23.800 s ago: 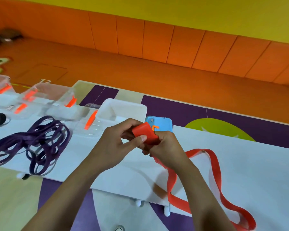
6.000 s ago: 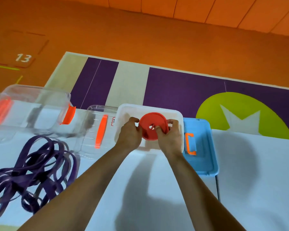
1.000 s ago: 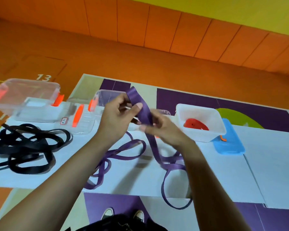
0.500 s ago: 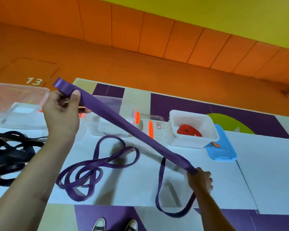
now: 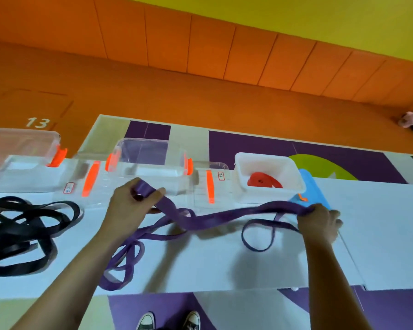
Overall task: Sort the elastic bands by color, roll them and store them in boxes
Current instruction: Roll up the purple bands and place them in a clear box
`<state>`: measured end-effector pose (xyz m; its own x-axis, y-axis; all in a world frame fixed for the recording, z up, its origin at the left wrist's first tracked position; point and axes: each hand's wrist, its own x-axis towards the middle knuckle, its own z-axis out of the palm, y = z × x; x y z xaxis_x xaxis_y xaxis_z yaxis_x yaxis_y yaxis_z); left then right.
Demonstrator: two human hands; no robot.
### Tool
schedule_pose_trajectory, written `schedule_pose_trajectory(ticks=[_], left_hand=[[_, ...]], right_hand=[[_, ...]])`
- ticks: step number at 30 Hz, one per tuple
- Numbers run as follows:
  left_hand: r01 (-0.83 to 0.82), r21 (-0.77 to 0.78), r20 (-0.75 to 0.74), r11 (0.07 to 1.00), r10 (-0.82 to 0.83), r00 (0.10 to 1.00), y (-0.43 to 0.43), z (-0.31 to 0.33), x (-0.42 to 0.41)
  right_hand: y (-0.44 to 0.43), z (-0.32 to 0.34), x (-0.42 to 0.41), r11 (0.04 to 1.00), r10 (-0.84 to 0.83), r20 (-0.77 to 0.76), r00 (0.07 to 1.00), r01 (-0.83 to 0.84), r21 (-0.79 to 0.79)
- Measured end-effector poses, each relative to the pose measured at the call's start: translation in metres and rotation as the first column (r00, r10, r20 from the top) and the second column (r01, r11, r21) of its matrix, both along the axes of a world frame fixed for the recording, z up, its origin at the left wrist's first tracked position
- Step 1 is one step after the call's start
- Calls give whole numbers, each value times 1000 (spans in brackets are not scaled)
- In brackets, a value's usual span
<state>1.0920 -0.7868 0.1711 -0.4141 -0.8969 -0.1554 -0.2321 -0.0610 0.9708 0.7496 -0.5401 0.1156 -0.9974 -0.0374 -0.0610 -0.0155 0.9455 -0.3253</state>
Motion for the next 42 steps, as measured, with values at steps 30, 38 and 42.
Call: schedule_pose_trajectory(ticks=[30,38,42], left_hand=[[275,-236,86,932,-262,961,22,57,45],[106,-678,235,727,79,969,16,35,33],[142,-767,297,625,151,943,20,23,22]], right_hand=[[-142,78,197,261,945,323,-57,-464,-847],[-143,93,224,332,943,325,72,-267,-905],[-151,86,241,401,896,291,334,-331,-854]])
